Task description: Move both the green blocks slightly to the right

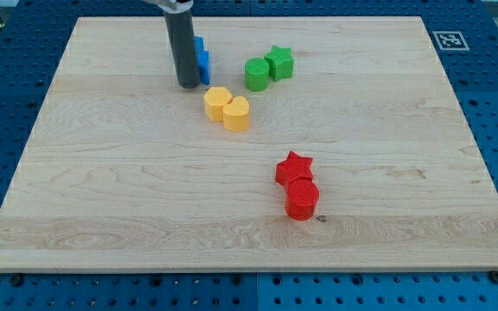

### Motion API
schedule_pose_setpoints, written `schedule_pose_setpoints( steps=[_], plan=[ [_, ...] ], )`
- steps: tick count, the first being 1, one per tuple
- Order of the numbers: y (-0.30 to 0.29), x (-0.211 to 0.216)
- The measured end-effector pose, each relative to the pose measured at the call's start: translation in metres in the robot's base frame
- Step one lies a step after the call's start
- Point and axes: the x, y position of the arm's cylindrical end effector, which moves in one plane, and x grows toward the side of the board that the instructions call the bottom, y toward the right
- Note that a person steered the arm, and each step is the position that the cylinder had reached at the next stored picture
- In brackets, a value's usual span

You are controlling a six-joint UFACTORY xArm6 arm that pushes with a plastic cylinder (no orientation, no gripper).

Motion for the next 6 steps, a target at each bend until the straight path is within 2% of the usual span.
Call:
schedule_pose_setpoints(
  steps=[1, 4, 6],
  plan=[
    [0.000, -0.018],
    [0.004, 0.011],
    [0.082, 0.012]
  ],
)
